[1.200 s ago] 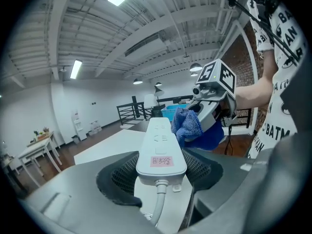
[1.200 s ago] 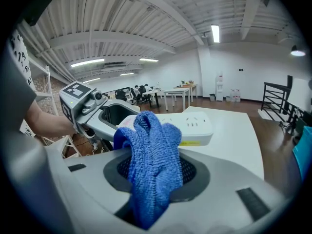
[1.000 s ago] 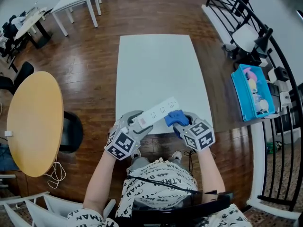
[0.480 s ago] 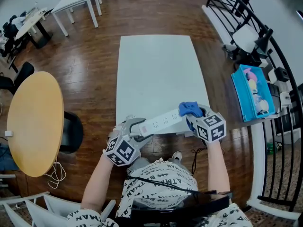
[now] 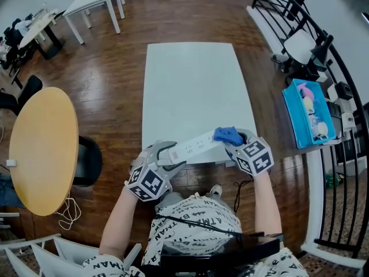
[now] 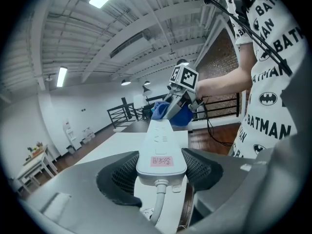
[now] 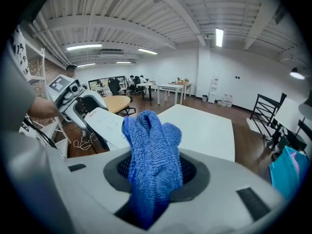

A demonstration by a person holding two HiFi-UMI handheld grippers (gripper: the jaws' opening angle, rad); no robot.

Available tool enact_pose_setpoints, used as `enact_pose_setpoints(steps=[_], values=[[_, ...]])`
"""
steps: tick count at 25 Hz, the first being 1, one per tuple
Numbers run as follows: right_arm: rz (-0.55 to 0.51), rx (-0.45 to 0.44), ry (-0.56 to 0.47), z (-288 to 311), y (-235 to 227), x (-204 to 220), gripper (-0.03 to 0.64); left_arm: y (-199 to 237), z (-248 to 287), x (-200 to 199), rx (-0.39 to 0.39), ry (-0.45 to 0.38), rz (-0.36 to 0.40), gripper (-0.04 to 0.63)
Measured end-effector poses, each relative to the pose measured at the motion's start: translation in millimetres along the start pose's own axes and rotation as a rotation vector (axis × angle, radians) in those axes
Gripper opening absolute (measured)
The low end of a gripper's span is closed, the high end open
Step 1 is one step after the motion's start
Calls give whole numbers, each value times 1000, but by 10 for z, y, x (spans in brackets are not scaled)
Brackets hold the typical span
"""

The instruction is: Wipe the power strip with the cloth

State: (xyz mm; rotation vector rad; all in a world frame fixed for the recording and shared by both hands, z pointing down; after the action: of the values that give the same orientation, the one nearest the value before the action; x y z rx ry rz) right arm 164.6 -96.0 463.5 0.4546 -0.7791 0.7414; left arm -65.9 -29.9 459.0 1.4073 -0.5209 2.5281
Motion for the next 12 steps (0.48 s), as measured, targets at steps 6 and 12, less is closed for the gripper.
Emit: enact_pose_setpoints(steps=[6,12], values=[[-4,-62,-10,-17,35,24,143,107,-5,1,-17,-12,-19,279],[18,-64,-21,-36,87,56,143,162,23,9,-65,-13,-60,279]])
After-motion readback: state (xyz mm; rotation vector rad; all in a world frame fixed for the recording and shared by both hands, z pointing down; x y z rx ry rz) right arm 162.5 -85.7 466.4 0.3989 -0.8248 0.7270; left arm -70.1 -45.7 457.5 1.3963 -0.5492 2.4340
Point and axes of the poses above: the fingertips, and each gripper's own axes: z forward along the fingers, y to its left, x out of its underside, the point moved 7 cm from there along -z, backward along the fingers, and after that the axes turned 6 degrees about x, right-handed, at the moved point
